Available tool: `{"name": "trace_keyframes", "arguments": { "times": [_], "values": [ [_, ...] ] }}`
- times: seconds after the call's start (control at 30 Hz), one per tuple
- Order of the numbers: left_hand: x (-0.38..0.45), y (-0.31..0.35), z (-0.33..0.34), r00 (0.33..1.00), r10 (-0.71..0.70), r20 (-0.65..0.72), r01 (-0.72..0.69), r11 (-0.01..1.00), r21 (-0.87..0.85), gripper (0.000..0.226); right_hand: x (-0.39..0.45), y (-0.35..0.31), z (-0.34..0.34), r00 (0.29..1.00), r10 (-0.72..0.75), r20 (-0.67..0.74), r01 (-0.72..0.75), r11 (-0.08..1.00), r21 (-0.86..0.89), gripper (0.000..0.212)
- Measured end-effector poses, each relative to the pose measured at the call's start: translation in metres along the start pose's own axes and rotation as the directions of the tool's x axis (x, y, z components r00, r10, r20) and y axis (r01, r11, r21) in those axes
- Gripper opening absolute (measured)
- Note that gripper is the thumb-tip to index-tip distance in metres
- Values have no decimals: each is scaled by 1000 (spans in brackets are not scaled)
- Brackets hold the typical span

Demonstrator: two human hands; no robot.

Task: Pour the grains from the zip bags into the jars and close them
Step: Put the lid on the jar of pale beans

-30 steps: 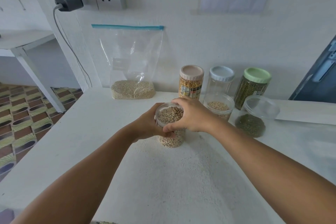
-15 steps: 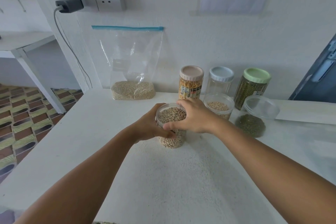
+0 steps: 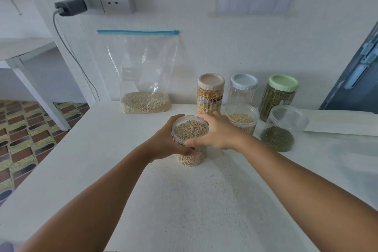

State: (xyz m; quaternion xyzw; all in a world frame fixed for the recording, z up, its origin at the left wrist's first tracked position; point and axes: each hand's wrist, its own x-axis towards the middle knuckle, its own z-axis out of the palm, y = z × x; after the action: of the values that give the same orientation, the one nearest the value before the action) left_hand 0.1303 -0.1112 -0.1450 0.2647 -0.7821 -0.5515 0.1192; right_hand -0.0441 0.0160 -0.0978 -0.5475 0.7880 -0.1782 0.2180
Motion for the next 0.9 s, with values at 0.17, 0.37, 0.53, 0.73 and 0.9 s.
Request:
{"name": "trace_keyframes", "arguments": {
  "times": [0.17, 0.37, 0.53, 0.73, 0.9],
  "values": [
    [0, -6, 0, 1000, -9, -22, 9, 1000, -4, 124, -7, -7, 14, 989, 41, -145, -54, 995, -87, 118],
    [1, -6, 1, 999, -9, -33, 10, 1000, 16, 125, -7, -11, 14, 978, 73, -194, -106, 981, -165, 118],
    [1, -7, 3, 998, -1, -63, 6, 997, 82, 134, -13, -18, 32, 943, 89, -320, -143, 978, -153, 114],
    [-4, -2, 9, 994, 16, -106, -2, 992, 127, 141, -16, -15, 27, 960, 133, -245, -164, 980, -112, 117],
    [-17, 5, 15, 973, 126, -192, -48, 929, 367, 138, -28, 4, 6, 956, 96, -278, -136, 982, -129, 99]
  ]
}}
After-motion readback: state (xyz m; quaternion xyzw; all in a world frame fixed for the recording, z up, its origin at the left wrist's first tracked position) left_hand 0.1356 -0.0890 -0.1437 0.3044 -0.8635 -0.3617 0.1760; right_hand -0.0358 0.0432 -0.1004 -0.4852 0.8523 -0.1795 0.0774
